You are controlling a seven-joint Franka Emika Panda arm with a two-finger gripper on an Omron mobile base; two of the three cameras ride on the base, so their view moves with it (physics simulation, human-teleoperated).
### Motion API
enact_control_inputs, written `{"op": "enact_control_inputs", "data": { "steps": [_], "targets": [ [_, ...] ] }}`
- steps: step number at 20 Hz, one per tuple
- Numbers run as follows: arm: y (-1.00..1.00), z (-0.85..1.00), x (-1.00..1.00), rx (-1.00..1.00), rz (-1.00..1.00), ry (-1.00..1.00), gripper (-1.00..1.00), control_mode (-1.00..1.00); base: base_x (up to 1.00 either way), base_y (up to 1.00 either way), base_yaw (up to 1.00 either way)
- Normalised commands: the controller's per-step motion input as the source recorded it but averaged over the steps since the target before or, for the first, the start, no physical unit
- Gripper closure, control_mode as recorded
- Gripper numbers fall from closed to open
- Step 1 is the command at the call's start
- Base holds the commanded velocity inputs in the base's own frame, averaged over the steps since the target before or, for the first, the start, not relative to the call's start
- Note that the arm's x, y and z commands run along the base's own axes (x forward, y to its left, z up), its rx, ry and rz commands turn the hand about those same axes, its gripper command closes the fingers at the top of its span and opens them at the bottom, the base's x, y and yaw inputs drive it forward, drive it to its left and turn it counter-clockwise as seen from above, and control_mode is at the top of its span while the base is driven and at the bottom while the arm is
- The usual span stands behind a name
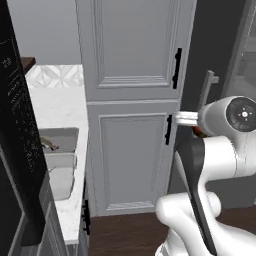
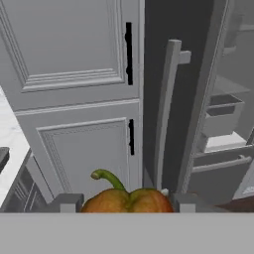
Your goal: Place one bell pepper and one fish in each tupperware on the nearby counter, to pack two identical lunches.
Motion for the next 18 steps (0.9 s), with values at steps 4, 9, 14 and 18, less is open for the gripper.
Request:
{"op": "enact_control_inputs", "data": {
  "steps": [4, 9, 14, 18],
  "targets": [
    [0.00, 0.00, 0.00, 0.00, 0.00, 0.00, 1.00, 1.00, 0.57, 0.16, 0.34],
    [0.00, 0.00, 0.00, 0.00, 0.00, 0.00, 1.00, 1.00, 0.43, 0.42, 0.36],
    [0.00, 0.00, 0.00, 0.00, 0.00, 0.00, 1.00, 1.00, 0.45, 0.44, 0.34],
    [0.00, 0.00, 0.00, 0.00, 0.00, 0.00, 1.00, 1.00, 0.77, -0.11, 0.25]
  ]
}}
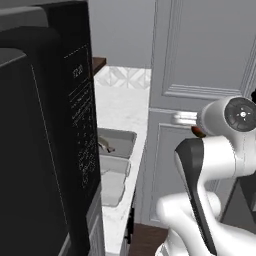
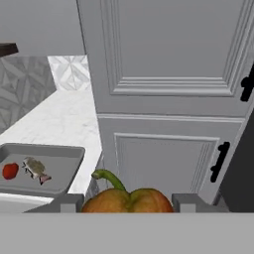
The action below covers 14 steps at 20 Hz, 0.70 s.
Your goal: Place one bell pepper and one fish in each tupperware on the nearby counter, to pack two identical lunches.
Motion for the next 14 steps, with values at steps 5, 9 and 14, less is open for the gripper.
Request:
{"op": "enact_control_inputs", "data": {
  "steps": [5, 9, 14],
  "targets": [
    [0.00, 0.00, 0.00, 0.00, 0.00, 0.00, 1.00, 1.00, 0.81, -0.02, 0.26],
    [0.00, 0.00, 0.00, 0.00, 0.00, 0.00, 1.00, 1.00, 0.82, 0.00, 0.30],
    [0.00, 0.00, 0.00, 0.00, 0.00, 0.00, 1.00, 1.00, 0.98, 0.00, 0.31]
  ]
}}
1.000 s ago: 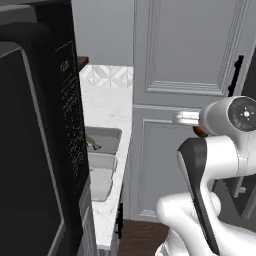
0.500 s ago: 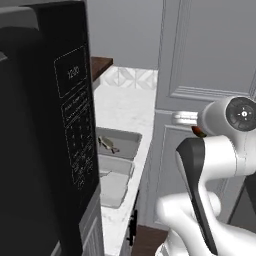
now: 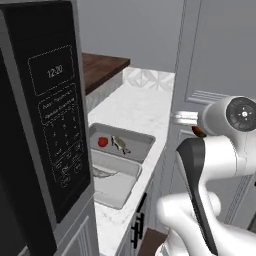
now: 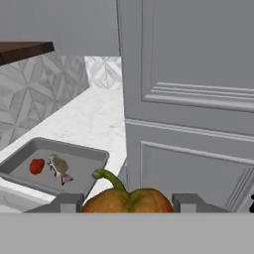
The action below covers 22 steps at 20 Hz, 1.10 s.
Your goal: Place one bell pepper and one fish in each tupperware on the nearby counter, to pack two identical lunches.
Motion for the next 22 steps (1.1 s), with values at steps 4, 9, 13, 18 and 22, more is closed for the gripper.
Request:
{"op": "enact_control_inputs", "data": {
  "steps": [4, 9, 13, 18, 22],
  "targets": [
    [0.00, 0.00, 0.00, 0.00, 0.00, 0.00, 1.00, 1.00, 1.00, 0.00, 0.33],
    [0.00, 0.00, 0.00, 0.00, 0.00, 0.00, 1.00, 1.00, 0.99, 0.01, 0.35],
    [0.00, 0.00, 0.00, 0.00, 0.00, 0.00, 1.00, 1.00, 0.81, 0.05, 0.35],
    [0.16, -0.25, 0.34, 0.00, 0.19, 0.13, 1.00, -1.00, 0.12, 0.02, 0.06],
    [0.54, -0.32, 0.11, 0.00, 0.18, 0.15, 1.00, -1.00, 0.00, 0.00, 0.00]
  ]
}}
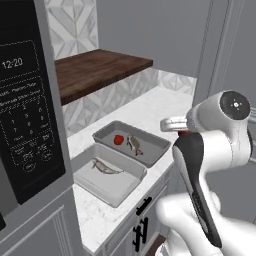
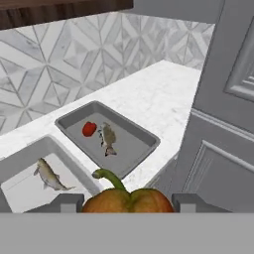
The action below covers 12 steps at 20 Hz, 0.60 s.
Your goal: Place one bell pepper and one fish in each tupperware on the nearby counter, to pack two identical lunches.
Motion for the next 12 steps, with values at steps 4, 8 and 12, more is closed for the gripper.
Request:
{"op": "enact_control_inputs", "data": {
  "steps": [4, 8, 12],
  "targets": [
    [0.78, -0.31, 0.03, 0.00, 0.16, 0.11, 1.00, -1.00, 0.00, 0.00, 0.00],
    [0.61, -0.30, 0.01, 0.05, 0.12, 0.07, 1.00, -1.00, 0.00, 0.00, 0.00],
    [0.43, -0.33, 0.12, 0.11, 0.12, 0.18, 1.00, -1.00, 0.00, 0.00, 0.00]
  ]
}}
